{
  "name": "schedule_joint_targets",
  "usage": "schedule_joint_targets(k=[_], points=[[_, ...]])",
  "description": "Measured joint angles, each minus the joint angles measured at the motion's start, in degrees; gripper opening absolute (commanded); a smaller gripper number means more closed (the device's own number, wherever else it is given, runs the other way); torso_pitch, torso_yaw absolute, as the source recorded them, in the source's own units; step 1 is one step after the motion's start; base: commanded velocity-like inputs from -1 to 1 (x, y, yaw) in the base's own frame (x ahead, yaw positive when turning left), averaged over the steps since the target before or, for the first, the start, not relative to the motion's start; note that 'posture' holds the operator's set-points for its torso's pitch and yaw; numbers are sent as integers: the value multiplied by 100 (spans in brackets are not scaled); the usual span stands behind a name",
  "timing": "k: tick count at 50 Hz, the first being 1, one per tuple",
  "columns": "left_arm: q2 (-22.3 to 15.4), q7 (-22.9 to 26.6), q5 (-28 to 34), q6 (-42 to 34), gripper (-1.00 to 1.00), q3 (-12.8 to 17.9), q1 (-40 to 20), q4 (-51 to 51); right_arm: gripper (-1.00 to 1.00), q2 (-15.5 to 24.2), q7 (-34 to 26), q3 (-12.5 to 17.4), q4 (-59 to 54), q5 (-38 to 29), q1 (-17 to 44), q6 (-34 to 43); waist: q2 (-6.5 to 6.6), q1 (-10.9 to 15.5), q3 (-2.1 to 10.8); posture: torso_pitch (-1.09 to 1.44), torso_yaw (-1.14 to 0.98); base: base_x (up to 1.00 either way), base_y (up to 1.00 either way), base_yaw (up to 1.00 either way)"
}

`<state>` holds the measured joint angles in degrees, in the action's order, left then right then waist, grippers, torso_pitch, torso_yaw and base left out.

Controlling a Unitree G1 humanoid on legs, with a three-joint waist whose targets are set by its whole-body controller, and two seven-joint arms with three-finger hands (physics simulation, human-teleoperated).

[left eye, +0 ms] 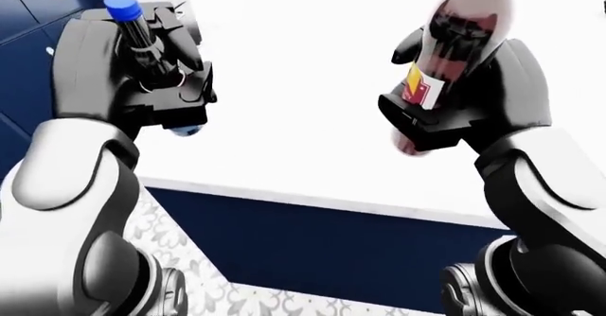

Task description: Move the drinks to the dining counter.

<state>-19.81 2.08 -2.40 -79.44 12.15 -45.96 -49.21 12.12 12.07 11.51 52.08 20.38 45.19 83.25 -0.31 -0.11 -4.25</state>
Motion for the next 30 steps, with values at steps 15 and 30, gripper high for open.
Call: schedule_joint_targets(k=[15, 30], points=[[327, -140, 344, 891, -100, -514, 16, 1094, -100, -2, 83, -32, -55, 41, -114, -109, -42, 67, 31, 0, 0, 0, 0, 0], [1032, -169, 976, 2090, -100, -928, -9, 2565, -100, 26, 166, 13, -60, 156, -80, -163, -58, 65, 54, 0, 0, 0, 0, 0]])
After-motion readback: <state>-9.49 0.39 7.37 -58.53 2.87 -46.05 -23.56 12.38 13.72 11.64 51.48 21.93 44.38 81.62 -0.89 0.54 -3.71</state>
